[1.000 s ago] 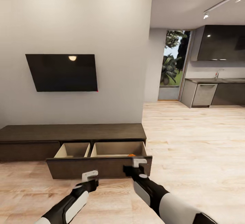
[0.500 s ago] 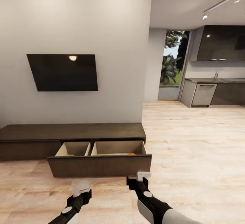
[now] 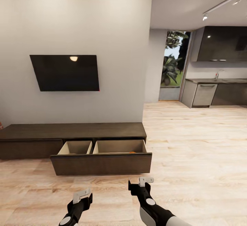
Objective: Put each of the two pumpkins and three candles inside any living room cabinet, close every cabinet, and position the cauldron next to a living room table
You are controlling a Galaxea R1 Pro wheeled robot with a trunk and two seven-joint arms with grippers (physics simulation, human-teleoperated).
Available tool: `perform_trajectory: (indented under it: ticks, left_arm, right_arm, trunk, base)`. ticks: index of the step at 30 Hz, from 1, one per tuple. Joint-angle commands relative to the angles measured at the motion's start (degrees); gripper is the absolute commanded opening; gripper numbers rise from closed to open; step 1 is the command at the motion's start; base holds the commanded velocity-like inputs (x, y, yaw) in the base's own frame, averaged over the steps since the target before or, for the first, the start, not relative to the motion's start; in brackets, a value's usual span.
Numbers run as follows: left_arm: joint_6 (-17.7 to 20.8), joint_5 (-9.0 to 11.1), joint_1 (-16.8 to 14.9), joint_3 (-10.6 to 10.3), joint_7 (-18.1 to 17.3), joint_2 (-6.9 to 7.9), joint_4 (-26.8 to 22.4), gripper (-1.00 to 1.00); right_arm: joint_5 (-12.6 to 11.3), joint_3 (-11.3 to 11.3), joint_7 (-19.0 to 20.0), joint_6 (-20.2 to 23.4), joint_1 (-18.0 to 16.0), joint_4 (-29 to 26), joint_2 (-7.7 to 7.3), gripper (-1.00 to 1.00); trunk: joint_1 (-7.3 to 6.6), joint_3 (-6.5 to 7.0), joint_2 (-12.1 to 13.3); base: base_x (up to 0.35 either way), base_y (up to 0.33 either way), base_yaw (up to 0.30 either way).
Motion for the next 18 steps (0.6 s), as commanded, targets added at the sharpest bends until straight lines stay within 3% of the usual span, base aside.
perform_trajectory:
  ticks: [1,6,18]
  left_arm:
    - [-0.30,0.34,-0.03,-0.49,0.48,0.06,-0.08,1.00]
    - [-0.80,0.18,0.17,-0.49,0.59,-0.08,-0.08,1.00]
    - [-1.09,0.07,0.42,-0.49,0.44,0.00,-0.89,1.00]
  right_arm:
    - [-0.44,0.49,-0.30,-0.31,-0.06,0.01,-0.01,1.00]
    - [-0.46,0.49,-0.30,-0.77,-0.04,0.08,-0.01,1.00]
    - [-0.76,0.49,-0.56,-6.60,-0.04,4.15,0.03,1.00]
  trunk:
    - [0.00,-0.07,-0.05]
    - [0.00,-0.07,-0.05]
    - [2.64,-2.23,-4.86]
  base:
    - [-0.025,0.000,0.000]
    - [-0.009,0.000,0.000]
    - [-0.001,0.000,0.000]
